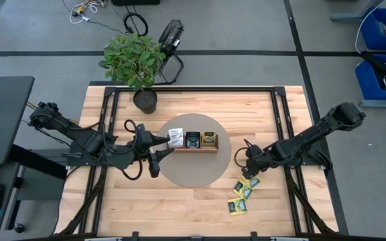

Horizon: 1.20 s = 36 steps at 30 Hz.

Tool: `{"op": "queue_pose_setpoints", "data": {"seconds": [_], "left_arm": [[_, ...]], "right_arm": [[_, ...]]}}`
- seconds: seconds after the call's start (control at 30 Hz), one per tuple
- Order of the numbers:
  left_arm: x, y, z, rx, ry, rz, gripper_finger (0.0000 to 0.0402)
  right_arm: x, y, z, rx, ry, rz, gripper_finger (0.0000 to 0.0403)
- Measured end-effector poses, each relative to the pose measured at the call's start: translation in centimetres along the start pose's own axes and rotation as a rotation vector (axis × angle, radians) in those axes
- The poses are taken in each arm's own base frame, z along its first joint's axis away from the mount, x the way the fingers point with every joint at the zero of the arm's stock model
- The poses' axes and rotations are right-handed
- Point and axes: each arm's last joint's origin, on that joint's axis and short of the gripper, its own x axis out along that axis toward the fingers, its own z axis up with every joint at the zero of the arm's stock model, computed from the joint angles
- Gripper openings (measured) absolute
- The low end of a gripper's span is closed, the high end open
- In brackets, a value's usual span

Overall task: Pick & Place Tea
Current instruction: Put the yellow tea bag into the right section of the wooden organizer

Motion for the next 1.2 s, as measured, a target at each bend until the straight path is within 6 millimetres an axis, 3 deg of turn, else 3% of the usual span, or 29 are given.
{"op": "queue_pose_setpoints", "data": {"seconds": [0.2,0.3,0.6,0.8,0.93,1.2], "left_arm": [[0.0,0.0,0.0,0.000,0.000,0.000,0.0197],[0.0,0.0,0.0,0.000,0.000,0.000,0.0197],[0.2,0.2,0.1,-0.011,-0.003,0.013,0.0197],[0.4,0.4,0.2,-0.015,-0.005,0.021,0.0197],[0.4,0.4,0.2,-0.014,-0.004,0.021,0.0197],[0.4,0.3,0.2,-0.021,-0.008,0.015,0.0197]], "right_arm": [[0.6,0.0,-0.1,-0.033,0.006,-0.044,0.0171],[0.6,-0.1,-0.1,-0.036,0.000,-0.057,0.0150],[0.6,-0.6,-0.1,-0.062,-0.028,-0.112,0.0012],[0.3,-0.8,-0.1,-0.082,-0.033,-0.109,0.0004],[-1.4,-0.9,0.3,-0.125,-0.110,-0.181,0.0002],[-5.1,1.1,0.9,-0.169,-0.217,-0.129,0.0001]]}}
